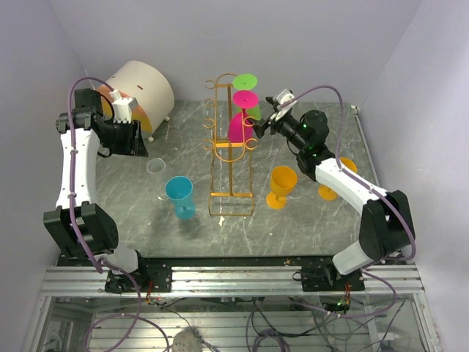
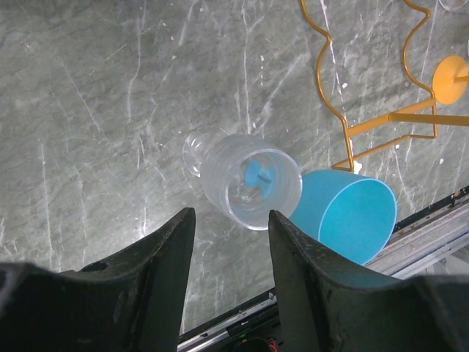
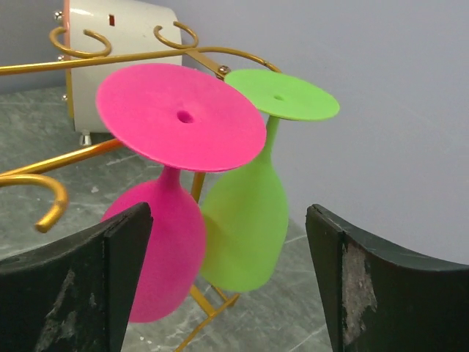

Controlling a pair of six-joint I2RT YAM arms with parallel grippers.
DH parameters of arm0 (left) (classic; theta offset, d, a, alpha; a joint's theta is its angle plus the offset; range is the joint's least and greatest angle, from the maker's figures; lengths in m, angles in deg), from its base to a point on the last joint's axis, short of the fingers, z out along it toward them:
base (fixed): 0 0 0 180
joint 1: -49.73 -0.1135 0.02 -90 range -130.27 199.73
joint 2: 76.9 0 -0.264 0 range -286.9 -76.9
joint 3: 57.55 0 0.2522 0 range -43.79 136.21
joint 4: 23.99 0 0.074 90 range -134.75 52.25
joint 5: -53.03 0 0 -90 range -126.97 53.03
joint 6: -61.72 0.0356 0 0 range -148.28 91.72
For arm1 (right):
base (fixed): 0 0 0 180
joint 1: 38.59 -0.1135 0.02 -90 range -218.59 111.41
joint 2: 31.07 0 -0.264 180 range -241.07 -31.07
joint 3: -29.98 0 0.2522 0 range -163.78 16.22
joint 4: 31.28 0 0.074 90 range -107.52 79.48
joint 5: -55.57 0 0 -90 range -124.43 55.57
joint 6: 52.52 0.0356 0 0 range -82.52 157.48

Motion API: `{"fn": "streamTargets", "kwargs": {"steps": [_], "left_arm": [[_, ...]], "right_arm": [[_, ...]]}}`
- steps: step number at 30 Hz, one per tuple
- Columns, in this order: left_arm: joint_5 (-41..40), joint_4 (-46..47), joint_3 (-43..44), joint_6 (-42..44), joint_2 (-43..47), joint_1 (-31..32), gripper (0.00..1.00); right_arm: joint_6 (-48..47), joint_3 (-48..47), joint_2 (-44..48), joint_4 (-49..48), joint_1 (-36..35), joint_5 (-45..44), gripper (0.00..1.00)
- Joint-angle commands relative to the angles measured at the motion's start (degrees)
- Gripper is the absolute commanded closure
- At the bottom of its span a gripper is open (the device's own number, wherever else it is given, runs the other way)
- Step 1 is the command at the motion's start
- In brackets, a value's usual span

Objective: Place the wine glass upside down on the wine glass rack

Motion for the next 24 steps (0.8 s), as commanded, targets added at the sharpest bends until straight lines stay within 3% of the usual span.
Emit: {"fn": "streamTargets", "kwargs": {"steps": [1, 11, 19, 24], "left_arm": [[0.6, -1.4, 1.3, 1.3, 0.9, 1.6, 0.46], [-3.3, -0.6, -1.3, 1.8, 1.6, 5.1, 0.53], [-10.6, 3.7, -3.3, 0.0, 1.3, 6.1, 0.56], [-12.1, 5.5, -5.4, -0.4, 0.7, 7.1, 0.58]], "right_arm": [[-1.0, 3.0, 5.0, 0.1, 0.0, -1.7, 0.14], [-7.4, 11.1, 16.5, 7.2, 0.1, -13.3, 0.11], [-1.6, 21.4, 33.2, 3.0, 0.1, -27.2, 0.11], [2.9, 18.6, 40.1, 5.9, 0.1, -36.7, 0.1]]}}
